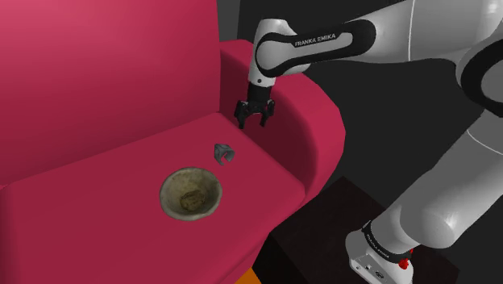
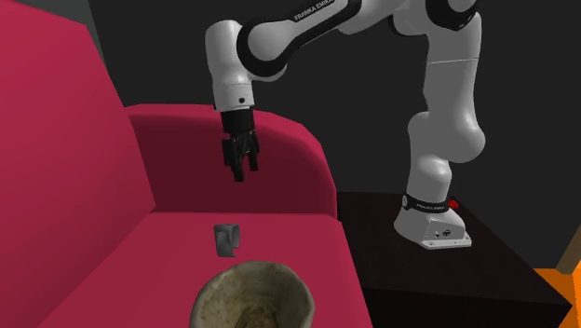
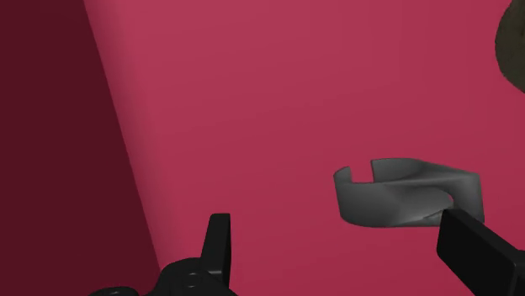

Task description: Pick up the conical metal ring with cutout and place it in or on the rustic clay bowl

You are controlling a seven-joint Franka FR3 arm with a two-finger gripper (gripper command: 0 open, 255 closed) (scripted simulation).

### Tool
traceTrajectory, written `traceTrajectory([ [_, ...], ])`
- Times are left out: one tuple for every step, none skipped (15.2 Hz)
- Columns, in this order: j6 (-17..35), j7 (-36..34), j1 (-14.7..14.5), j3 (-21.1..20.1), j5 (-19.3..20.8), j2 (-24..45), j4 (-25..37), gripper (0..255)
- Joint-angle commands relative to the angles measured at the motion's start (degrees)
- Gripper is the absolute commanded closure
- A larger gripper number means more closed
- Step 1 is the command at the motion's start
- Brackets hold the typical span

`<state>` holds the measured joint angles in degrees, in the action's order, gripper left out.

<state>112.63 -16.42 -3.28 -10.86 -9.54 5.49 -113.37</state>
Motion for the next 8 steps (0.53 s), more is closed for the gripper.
traceTrajectory([
  [0.8,-1.71,-0.57,-0.3,0.34,5.29,3.4,0],
  [0.8,-2.47,-0.85,-0.36,0.49,7.72,5.27,0],
  [0.75,-3.21,-1.14,-0.39,0.65,10.15,7.21,0],
  [0.63,-3.94,-1.45,-0.4,0.79,12.6,9.23,0],
  [0.44,-4.64,-1.78,-0.38,0.92,15.07,11.33,0],
  [0.19,-5.33,-2.11,-0.36,1.03,17.55,13.52,0],
  [-0.13,-6.0,-2.45,-0.31,1.14,20.05,15.81,0],
  [-0.53,-6.65,-2.81,-0.25,1.22,22.58,18.2,0],
])
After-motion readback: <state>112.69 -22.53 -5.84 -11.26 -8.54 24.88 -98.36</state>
